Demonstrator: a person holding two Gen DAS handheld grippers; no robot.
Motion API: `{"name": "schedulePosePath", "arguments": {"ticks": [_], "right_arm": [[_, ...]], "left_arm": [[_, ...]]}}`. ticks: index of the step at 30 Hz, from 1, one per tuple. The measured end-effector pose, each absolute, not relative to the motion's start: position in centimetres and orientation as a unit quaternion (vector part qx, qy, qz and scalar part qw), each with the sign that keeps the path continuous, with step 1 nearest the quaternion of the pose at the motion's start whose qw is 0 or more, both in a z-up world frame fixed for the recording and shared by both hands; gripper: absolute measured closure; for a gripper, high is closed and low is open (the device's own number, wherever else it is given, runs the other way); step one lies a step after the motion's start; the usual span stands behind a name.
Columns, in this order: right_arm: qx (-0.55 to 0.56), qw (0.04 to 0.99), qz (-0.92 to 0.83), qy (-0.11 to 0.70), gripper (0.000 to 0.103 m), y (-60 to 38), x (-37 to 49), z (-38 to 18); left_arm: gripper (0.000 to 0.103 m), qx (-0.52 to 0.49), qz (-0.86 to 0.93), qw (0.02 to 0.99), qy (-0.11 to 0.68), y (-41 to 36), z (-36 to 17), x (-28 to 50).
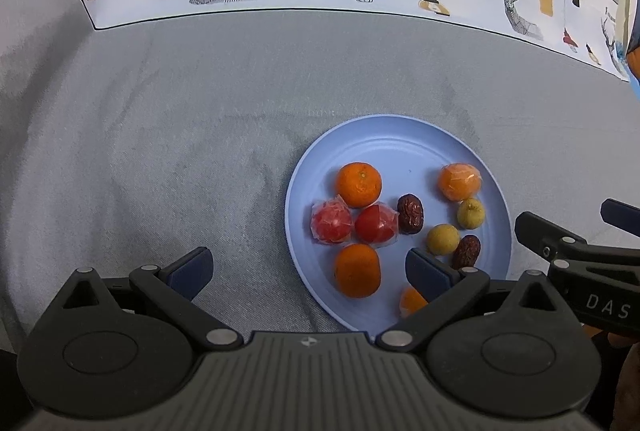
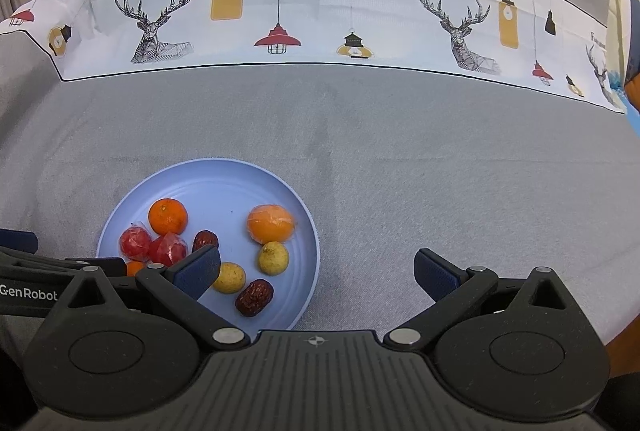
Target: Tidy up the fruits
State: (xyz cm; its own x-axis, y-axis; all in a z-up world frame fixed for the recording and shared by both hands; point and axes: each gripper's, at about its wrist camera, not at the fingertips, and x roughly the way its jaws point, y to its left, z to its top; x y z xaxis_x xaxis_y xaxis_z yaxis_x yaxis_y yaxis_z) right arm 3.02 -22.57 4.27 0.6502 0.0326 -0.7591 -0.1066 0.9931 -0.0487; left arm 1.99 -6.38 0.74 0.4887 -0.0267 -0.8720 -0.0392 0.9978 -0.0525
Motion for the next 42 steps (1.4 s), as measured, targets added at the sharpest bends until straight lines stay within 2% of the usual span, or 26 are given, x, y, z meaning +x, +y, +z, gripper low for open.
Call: {"name": "schedulePosePath", "arguments": {"ticks": [42], "right_arm": [[-0.048, 0.907, 0.038, 0.416, 0.001, -22.49, 2.86, 4.38]], "left_arm": [[0.001, -0.024, 0.0, 0.864, 0.504, -6.5, 0.68, 1.93]]}}
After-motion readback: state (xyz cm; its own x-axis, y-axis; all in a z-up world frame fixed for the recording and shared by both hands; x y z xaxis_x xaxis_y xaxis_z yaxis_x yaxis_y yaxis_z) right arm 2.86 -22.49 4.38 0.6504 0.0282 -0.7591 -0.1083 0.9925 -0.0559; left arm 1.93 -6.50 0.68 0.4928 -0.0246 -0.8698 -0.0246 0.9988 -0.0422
